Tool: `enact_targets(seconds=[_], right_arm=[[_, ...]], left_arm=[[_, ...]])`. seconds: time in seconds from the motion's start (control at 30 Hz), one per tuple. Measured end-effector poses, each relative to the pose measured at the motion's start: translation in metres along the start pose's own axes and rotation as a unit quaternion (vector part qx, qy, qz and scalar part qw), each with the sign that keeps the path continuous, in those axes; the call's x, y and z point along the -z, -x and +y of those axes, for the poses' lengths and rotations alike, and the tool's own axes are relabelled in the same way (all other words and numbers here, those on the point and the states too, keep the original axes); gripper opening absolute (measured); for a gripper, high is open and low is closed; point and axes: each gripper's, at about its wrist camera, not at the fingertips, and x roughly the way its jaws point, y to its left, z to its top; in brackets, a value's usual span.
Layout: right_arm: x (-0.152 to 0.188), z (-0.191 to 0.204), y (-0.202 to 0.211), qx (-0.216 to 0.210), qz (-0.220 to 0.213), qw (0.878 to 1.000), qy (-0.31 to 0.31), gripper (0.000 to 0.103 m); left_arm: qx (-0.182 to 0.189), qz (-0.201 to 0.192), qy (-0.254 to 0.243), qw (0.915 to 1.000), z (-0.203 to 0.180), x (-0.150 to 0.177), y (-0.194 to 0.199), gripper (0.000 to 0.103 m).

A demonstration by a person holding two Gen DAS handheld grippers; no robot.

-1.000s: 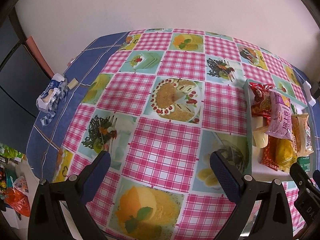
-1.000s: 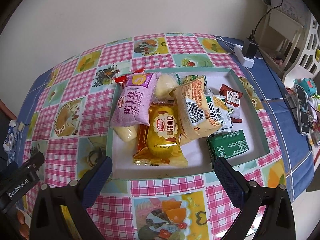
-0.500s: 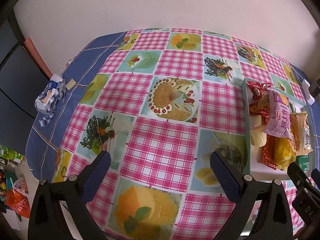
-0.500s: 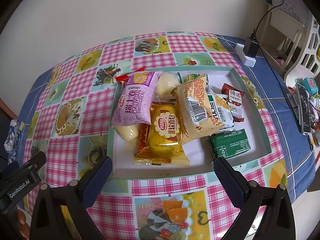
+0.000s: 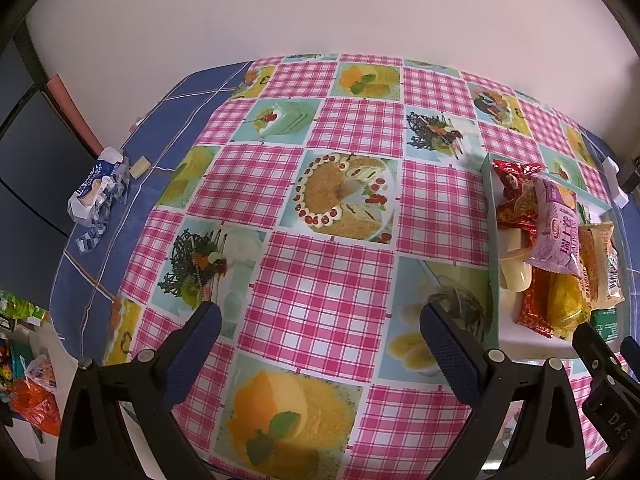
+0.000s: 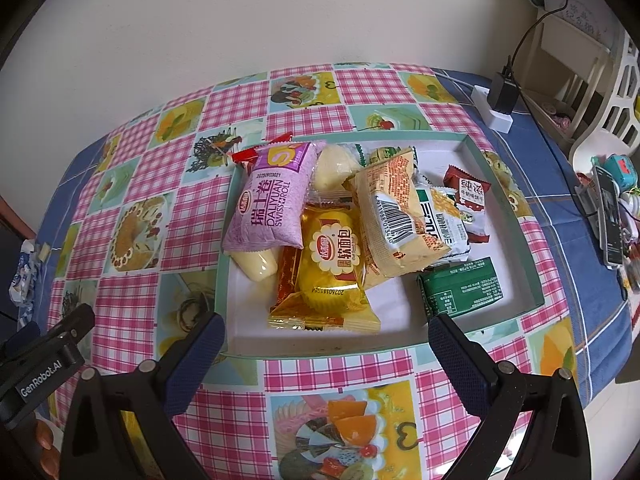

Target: Organize snacks

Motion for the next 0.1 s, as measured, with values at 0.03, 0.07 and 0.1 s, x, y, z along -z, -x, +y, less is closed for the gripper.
enact_targets(seconds=[0.03, 0.07, 0.1], right_arm=[[0.0, 0.0, 0.0, 0.0, 0.0, 1.0, 0.0, 0.103], [0.0001, 0.0001, 0.0001, -0.001, 0.0, 1.0, 0.0, 0.103], [0.0004, 0.0006, 0.0001, -0.001, 0.0, 1.0, 0.0, 0.103]], left_arm=[[0.0, -0.005, -0.001, 1.0, -0.0003, 0.0002, 0.0019, 0.1], [0.0, -0.007, -0.002, 1.0, -0.0006, 0.0, 0.0028, 0.1], [0.002, -0.009, -0.004, 1.0, -0.0011, -0.0001, 0.0034, 0.1]])
